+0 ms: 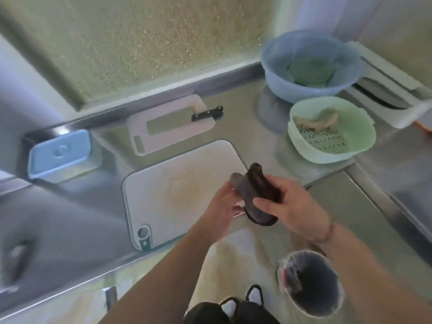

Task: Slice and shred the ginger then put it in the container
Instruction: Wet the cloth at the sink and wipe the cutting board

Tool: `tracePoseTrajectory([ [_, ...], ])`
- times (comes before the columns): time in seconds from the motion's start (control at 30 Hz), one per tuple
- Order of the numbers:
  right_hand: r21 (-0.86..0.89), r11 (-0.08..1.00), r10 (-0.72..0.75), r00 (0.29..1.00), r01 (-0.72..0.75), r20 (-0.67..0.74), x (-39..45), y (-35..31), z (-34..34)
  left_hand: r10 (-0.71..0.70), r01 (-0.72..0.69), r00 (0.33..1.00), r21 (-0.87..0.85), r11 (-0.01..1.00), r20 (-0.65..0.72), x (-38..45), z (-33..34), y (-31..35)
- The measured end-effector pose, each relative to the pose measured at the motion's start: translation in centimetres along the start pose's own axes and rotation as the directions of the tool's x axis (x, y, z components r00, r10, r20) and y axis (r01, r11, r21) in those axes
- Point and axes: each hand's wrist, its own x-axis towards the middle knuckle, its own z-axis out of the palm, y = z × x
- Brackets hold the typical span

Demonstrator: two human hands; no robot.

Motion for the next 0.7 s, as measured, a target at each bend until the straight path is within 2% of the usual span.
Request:
tracePoseTrajectory([
  [0.03, 0.093, 0.995, -0.029, 0.998, 0.025, 0.046, 1.1, -0.1, 0.1, 0.005, -0.004, 1.0, 0.035, 0.999, -0.023, 0.1, -0.5, 0.4],
  [0.07, 0.191, 0.981, -0.046, 0.994, 0.027, 0.096, 1.9, -0.4, 0.3, -0.004, 0.003, 1.0, 0.045, 0.999, 0.013, 0.0, -1.1, 0.7],
  [0.13, 0.315, 0.948, -0.027, 0.979, -0.039, 0.203, 3.4, -1.4, 1.1, -0.031, 0.04, 0.991, -0.065, 0.997, 0.133, -0.7, -2.5, 1.5],
  [0.2, 0.403, 0.907, 0.035, 0.975, -0.124, 0.221, 4.6, -1.8, 1.4, -0.017, 0.051, 0.983, -0.181, 0.982, 0.184, -1.7, -4.0, 2.2],
  [0.23, 0.398, 0.909, 0.056, 0.982, -0.125, 0.183, 5.5, -1.7, 1.6, -0.005, 0.041, 0.984, -0.195, 0.98, 0.179, -2.2, -4.7, 2.4],
  [0.3, 0.197, 0.979, 0.05, 0.999, -0.052, 0.012, 7.6, -1.2, 2.8, 0.022, -0.011, 0.998, -0.186, 0.982, 0.056, -2.8, -6.1, 2.8],
  [0.37, 0.01, 0.999, 0.031, 0.993, -0.031, -0.116, 9.3, -1.0, 4.3, 0.078, -0.099, 0.988, -0.166, 0.981, -0.13, -3.2, -7.5, 3.5],
  [0.47, -0.083, 0.997, -0.024, 0.975, 0.005, -0.219, 12.0, -1.3, 6.5, 0.154, -0.168, 0.942, -0.02, 0.986, -0.297, -3.9, -10.3, 5.3],
  [0.5, -0.172, 0.985, -0.038, 0.968, -0.005, -0.248, 13.0, -1.0, 7.1, 0.178, -0.14, 0.912, 0.127, 0.982, -0.37, -4.2, -11.2, 6.1],
  [0.53, -0.279, 0.959, -0.027, 0.964, -0.05, -0.266, 13.9, -0.3, 7.7, 0.205, -0.052, 0.853, 0.314, 0.948, -0.479, -4.6, -12.5, 6.6],
  [0.57, -0.38, 0.92, -0.016, 0.961, -0.093, -0.276, 14.6, 0.4, 8.5, 0.262, 0.1, 0.75, 0.496, 0.863, -0.607, -4.9, -14.0, 6.8],
  [0.6, -0.489, 0.867, -0.046, 0.962, -0.095, -0.269, 15.1, 1.1, 9.4, 0.351, 0.28, 0.626, 0.621, 0.732, -0.696, -5.5, -15.6, 6.7],
  [0.63, -0.592, 0.805, -0.1, 0.974, -0.042, -0.204, 15.5, 2.0, 10.4, 0.43, 0.414, 0.529, 0.665, 0.622, -0.732, -6.2, -16.9, 6.5],
  [0.67, -0.683, 0.729, -0.141, 0.986, 0.046, -0.084, 15.5, 2.4, 11.7, 0.462, 0.486, 0.48, 0.665, 0.567, -0.746, -6.8, -17.9, 6.2],
  [0.7, -0.758, 0.64, -0.138, 0.989, 0.123, 0.044, 15.5, 3.1, 13.0, 0.448, 0.528, 0.477, 0.654, 0.542, -0.757, -7.3, -18.5, 5.9],
])
